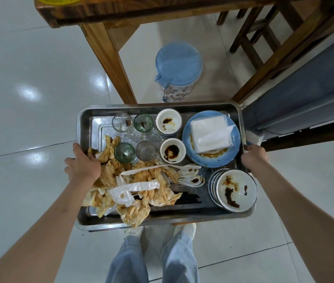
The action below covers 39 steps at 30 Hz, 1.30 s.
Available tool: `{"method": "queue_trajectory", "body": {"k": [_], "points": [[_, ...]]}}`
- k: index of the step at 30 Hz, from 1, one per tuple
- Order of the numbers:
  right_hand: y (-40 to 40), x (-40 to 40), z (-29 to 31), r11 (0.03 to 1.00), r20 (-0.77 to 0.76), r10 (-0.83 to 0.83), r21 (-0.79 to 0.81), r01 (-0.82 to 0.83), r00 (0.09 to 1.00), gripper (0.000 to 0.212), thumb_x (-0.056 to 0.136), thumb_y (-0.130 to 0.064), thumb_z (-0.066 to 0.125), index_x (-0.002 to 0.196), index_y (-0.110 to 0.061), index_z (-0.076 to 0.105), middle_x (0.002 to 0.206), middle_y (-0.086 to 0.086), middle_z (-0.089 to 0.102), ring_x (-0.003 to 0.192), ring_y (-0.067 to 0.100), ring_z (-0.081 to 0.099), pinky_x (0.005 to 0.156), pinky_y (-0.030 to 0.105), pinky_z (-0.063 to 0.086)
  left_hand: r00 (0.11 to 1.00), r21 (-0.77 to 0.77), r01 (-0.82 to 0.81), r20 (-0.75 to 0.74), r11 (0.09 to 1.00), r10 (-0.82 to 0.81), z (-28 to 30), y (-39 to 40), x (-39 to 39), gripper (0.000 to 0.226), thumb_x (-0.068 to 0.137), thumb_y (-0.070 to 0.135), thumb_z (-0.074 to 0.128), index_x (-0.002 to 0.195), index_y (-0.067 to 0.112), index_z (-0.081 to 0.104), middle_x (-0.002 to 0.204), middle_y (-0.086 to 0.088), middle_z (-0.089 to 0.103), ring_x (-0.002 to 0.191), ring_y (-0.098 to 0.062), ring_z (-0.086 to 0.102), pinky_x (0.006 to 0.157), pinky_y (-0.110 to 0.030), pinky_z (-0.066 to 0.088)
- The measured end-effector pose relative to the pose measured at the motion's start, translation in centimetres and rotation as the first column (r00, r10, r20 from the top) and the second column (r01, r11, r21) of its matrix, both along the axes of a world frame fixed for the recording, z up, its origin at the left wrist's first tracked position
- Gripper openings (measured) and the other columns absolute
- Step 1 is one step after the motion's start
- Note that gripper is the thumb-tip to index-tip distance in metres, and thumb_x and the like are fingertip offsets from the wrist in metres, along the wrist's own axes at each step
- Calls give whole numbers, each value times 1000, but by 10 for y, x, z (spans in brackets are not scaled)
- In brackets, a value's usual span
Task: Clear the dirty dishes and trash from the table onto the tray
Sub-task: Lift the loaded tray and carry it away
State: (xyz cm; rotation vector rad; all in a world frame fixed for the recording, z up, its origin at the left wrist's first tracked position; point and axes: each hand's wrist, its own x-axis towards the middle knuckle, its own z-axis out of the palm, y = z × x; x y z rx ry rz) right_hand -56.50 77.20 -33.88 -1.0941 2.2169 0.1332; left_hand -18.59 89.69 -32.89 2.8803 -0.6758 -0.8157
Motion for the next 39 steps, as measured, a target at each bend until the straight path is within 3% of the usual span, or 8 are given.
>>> {"method": "queue_trajectory", "body": {"k": [8,14,18,25,36,39], "points": [[-2,-1,-2,1000,-2,17,2,-17,1000,39,88,-3,50,126,-4,53,116,23,57,109,40,53,92,43,49,1000,6,12,16,1000,-12,-1,1,5,43,94,14,40,135,21,26,120,-30,36,111,-50,37,84,-54,38],[-5,-3,-8,1000,11,7,8,-7,1000,35,90,-5,48,124,-3,54,115,23,57,108,39,53,91,43,49,996,3,51,67,999,-51,-5,4,6,58,88,2,47,138,22,24,116,-31,37,107,-52,39,84,-56,40],[-4,-5,-13,1000,11,-16,-12,16,1000,35,90,-3,47,124,-1,53,116,23,57,109,39,53,85,38,47,996,-17,54,74,998,-53,-5,4,7,45,89,4,45,129,20,31,113,-30,39,104,-52,41,80,-54,39],[-2,-5,-18,998,-5,-55,-20,55,998,35,88,0,47,123,-2,54,112,23,58,102,38,55,66,31,40,998,15,-49,38,999,49,-7,1,13,38,87,3,52,123,-3,41,122,-31,43,112,-49,43,93,-55,41],[0,-13,-2,999,-17,-14,-30,14,1000,24,87,-1,49,109,1,58,100,21,61,96,37,58,77,39,51,994,-11,-108,20,994,108,9,3,10,38,85,0,54,121,-4,40,122,-31,44,112,-47,44,94,-52,41],[8,-19,13,999,-4,-16,-34,15,1000,20,88,-2,48,105,0,59,92,19,60,87,34,59,66,35,46,994,-21,-104,19,994,104,25,3,7,38,86,1,54,121,-5,41,121,-31,45,113,-47,44,94,-53,40]]}}
